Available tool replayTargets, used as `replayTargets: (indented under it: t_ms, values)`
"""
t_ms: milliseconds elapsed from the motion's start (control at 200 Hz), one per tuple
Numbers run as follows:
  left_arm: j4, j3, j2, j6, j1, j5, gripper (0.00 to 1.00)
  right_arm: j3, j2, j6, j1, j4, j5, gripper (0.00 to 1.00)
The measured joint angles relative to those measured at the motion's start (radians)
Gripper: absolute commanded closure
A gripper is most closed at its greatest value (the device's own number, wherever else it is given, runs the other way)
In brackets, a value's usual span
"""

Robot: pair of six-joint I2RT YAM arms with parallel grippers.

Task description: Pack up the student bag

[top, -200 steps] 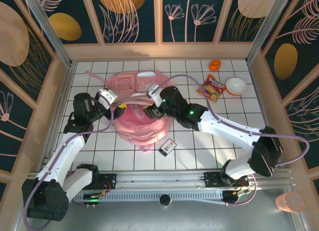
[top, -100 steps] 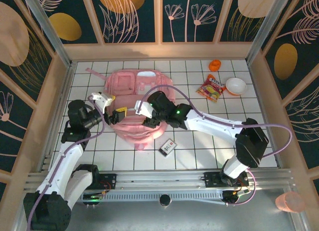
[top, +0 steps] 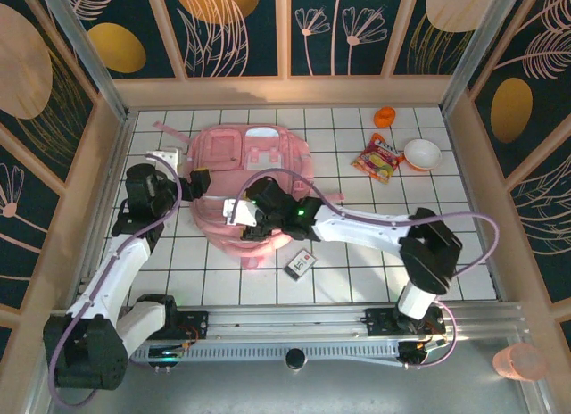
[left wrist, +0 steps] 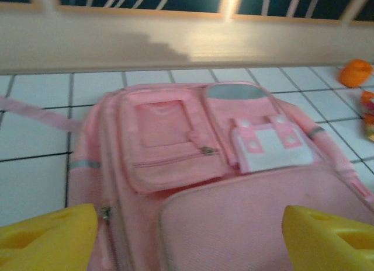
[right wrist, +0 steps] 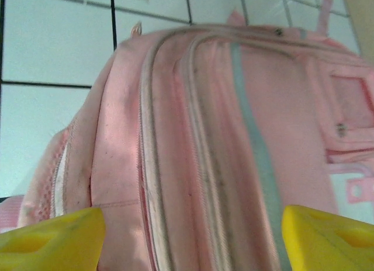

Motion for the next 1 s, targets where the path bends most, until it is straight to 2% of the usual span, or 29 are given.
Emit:
replayTargets:
  t_ms: [120, 240, 300, 415, 561, 716, 846, 1001]
  values:
    - [-0.004, 0.002, 0.024, -0.024, 0.0, -0.056, 0.19, -0.011, 0.066, -0.024, -0.014, 0.038, 0.009, 0.33]
    - [-0.029, 0.011, 0.044, 0.018, 0.001, -0.087, 0.18, -0.052, 0.068, -0.05, -0.056, 0.079, 0.007, 0.58]
    - [-0.055, 0.034, 0.064, 0.062, 0.005, -0.084, 0.18, -0.076, 0.058, -0.051, -0.085, 0.094, -0.016, 0.68]
    - [-0.111, 0.122, 0.152, 0.133, 0.048, -0.027, 0.19, -0.11, 0.014, -0.057, -0.158, 0.086, -0.049, 0.8]
    - [-0.122, 0.169, 0.244, 0.158, 0.087, 0.057, 0.21, -0.12, -0.052, -0.055, -0.264, 0.075, -0.096, 0.88]
    - [-0.164, 0.186, 0.319, 0.217, 0.089, 0.148, 0.27, -0.12, -0.126, -0.046, -0.328, 0.073, -0.167, 0.92]
    - [-0.199, 0.186, 0.343, 0.326, 0.089, 0.178, 0.33, -0.12, -0.164, -0.043, -0.375, 0.055, -0.235, 0.92]
    - [-0.262, 0.221, 0.405, 0.517, 0.089, 0.221, 0.34, -0.12, -0.176, -0.077, -0.426, 0.006, -0.307, 0.93]
